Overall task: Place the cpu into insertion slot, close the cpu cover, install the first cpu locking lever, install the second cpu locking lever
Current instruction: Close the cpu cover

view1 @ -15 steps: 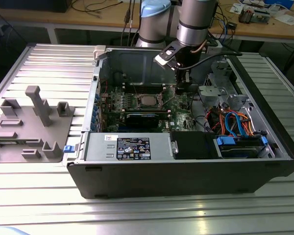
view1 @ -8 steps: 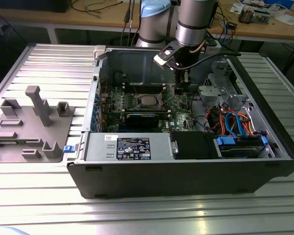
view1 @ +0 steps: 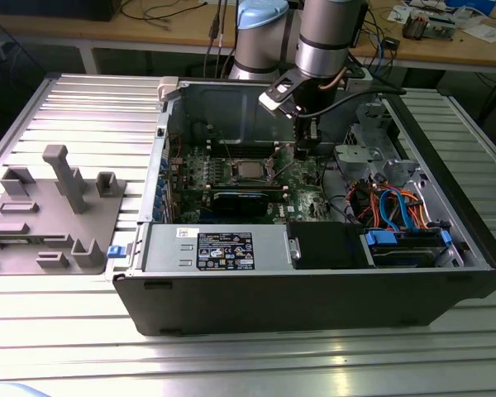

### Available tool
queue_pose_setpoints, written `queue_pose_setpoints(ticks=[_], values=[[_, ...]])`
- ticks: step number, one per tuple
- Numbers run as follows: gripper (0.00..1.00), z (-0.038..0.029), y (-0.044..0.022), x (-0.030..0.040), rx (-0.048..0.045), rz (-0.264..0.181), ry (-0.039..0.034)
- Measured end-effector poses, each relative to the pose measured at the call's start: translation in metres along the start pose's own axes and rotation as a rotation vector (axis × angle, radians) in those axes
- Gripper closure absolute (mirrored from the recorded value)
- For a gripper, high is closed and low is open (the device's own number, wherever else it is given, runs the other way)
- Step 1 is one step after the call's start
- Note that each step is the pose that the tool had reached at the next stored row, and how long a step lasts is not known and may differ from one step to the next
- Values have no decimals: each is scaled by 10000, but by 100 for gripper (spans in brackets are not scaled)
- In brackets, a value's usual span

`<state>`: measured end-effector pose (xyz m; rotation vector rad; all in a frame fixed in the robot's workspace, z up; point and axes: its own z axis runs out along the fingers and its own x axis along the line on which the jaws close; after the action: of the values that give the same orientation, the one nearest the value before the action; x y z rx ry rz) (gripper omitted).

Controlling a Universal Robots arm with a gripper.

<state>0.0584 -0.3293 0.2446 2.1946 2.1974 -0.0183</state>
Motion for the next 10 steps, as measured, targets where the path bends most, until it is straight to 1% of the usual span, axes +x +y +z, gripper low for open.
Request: queue_pose_setpoints(ticks=[10], values=[[89, -1, -67, 0, 0, 0, 0]])
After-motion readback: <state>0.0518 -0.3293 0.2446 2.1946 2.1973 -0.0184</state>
